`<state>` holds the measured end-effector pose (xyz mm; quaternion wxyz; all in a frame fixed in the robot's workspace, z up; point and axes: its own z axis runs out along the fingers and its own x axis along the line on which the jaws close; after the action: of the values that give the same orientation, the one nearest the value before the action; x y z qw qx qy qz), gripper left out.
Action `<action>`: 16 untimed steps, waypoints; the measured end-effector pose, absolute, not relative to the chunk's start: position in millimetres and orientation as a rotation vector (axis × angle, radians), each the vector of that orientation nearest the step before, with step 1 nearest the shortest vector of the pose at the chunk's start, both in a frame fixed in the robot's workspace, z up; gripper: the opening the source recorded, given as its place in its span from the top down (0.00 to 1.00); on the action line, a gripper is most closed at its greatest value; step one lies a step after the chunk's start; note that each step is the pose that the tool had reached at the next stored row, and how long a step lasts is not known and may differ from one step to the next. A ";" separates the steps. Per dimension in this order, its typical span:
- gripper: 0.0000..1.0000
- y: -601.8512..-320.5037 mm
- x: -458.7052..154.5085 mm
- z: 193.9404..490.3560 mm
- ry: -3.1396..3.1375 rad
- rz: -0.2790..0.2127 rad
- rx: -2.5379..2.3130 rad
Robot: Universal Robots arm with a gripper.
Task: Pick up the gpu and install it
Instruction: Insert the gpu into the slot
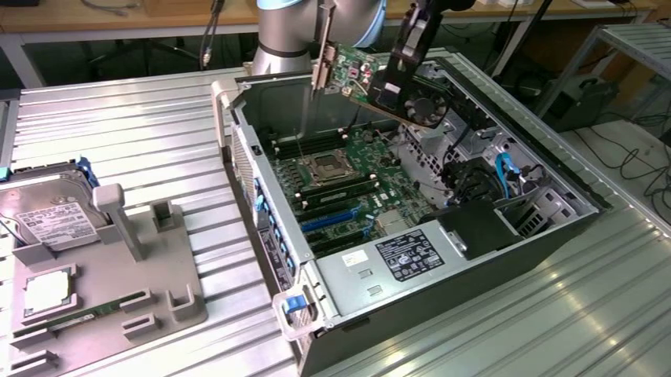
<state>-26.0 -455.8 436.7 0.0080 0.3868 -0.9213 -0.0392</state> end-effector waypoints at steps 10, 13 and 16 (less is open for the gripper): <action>0.72 -455.8 -26.0 436.7 -2.830 -0.121 1.314; 0.72 -455.8 -25.9 436.7 -2.817 -0.121 1.340; 0.72 -455.8 -26.0 436.7 -2.799 -0.121 1.375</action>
<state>-26.0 -455.8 436.7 0.0103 0.4404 -0.8969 -0.0387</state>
